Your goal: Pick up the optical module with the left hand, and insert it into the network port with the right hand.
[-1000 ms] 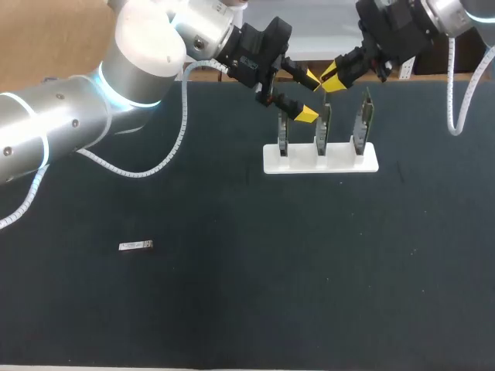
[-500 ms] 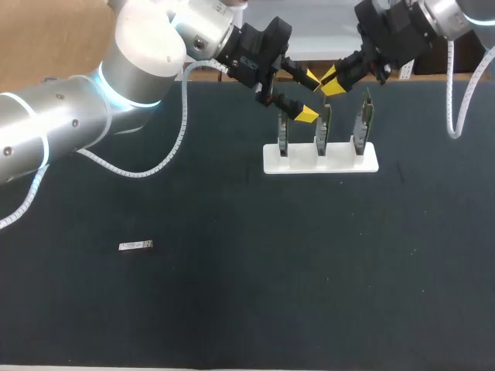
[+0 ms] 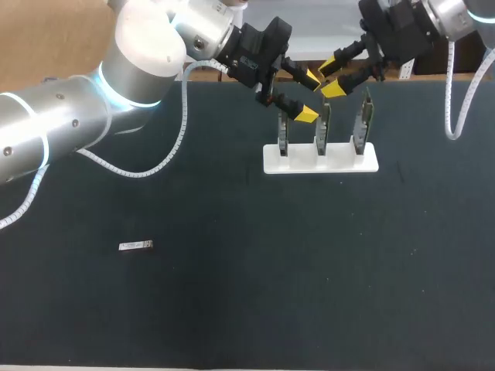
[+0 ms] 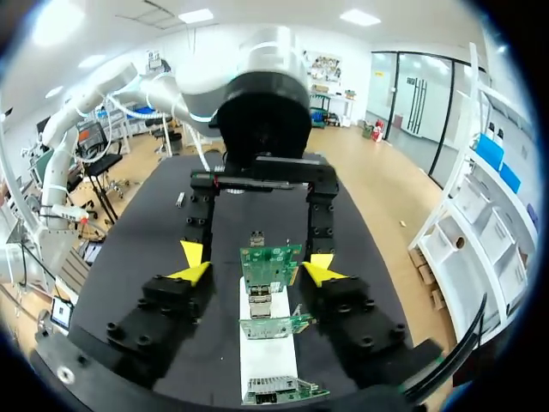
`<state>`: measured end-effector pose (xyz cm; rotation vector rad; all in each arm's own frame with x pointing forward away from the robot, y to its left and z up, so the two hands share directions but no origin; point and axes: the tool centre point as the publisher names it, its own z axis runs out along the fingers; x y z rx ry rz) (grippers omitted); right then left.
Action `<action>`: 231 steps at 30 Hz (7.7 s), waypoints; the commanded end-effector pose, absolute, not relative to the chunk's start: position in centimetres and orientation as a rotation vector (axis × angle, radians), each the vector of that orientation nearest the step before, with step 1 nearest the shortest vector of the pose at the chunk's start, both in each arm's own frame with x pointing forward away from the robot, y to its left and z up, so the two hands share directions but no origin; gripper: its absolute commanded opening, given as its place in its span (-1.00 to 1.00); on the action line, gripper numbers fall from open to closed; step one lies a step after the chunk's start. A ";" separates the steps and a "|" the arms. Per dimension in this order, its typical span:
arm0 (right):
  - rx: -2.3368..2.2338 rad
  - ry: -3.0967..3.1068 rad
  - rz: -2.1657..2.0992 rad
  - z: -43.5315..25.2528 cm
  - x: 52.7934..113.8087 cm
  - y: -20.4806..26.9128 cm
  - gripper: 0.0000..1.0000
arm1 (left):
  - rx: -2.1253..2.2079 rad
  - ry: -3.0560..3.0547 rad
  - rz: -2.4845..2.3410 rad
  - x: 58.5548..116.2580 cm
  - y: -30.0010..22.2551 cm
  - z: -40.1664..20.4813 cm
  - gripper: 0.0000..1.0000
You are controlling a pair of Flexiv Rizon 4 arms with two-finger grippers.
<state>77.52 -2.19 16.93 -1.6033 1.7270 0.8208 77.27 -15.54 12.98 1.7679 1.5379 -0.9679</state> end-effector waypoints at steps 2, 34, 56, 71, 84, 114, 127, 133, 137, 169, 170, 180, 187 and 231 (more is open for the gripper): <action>-1.563 1.689 0.879 18.0 77.6 -3.3 1.00 | 1.773 1.537 -0.970 77.5 -15.6 13.0 1.00; -1.611 1.662 0.904 18.5 78.1 -2.9 -1.00 | 1.773 1.537 -0.970 77.5 -15.6 13.0 1.00; -1.600 1.705 0.944 17.0 77.9 -3.0 -1.00 | 1.773 1.537 -0.970 77.5 -15.6 13.0 1.00; -1.603 1.659 0.904 18.4 78.0 -2.4 -1.00 | 1.773 1.537 -0.970 77.5 -15.6 13.0 1.00; -1.608 1.705 0.921 17.1 78.0 -2.3 -1.00 | 1.773 1.537 -0.970 77.5 -15.6 13.0 1.00; -1.614 1.795 0.964 14.0 77.8 -2.6 -1.00 | 1.773 1.537 -0.970 77.5 -15.6 13.0 1.00; -1.598 1.819 0.992 13.0 77.7 -2.8 -1.00 | 1.773 1.537 -0.970 77.5 -15.6 13.0 1.00; -1.565 1.772 0.999 14.4 77.9 -2.7 -1.00 | 1.773 1.537 -0.970 77.5 -15.6 13.0 1.00; -1.492 1.662 1.091 16.5 78.3 -3.3 -1.00 | 1.773 1.537 -0.970 77.5 -15.6 13.0 1.00; -1.642 1.587 1.005 18.0 77.1 -14.5 -1.00 | 1.773 1.537 -0.970 77.5 -15.6 13.0 1.00; -1.654 1.583 1.001 17.8 76.9 -14.6 -1.00 | 1.773 1.537 -0.970 77.5 -15.6 13.0 1.00; -1.689 1.591 0.967 16.7 76.4 -14.8 -1.00 | 1.773 1.537 -0.970 77.5 -15.6 13.0 1.00; -1.694 1.598 0.949 15.9 76.3 -14.4 -1.00 | 1.773 1.537 -0.970 77.5 -15.6 13.0 1.00; -1.669 1.633 0.882 14.4 77.1 -12.6 -1.00 | 1.773 1.537 -0.970 77.5 -15.6 13.0 1.00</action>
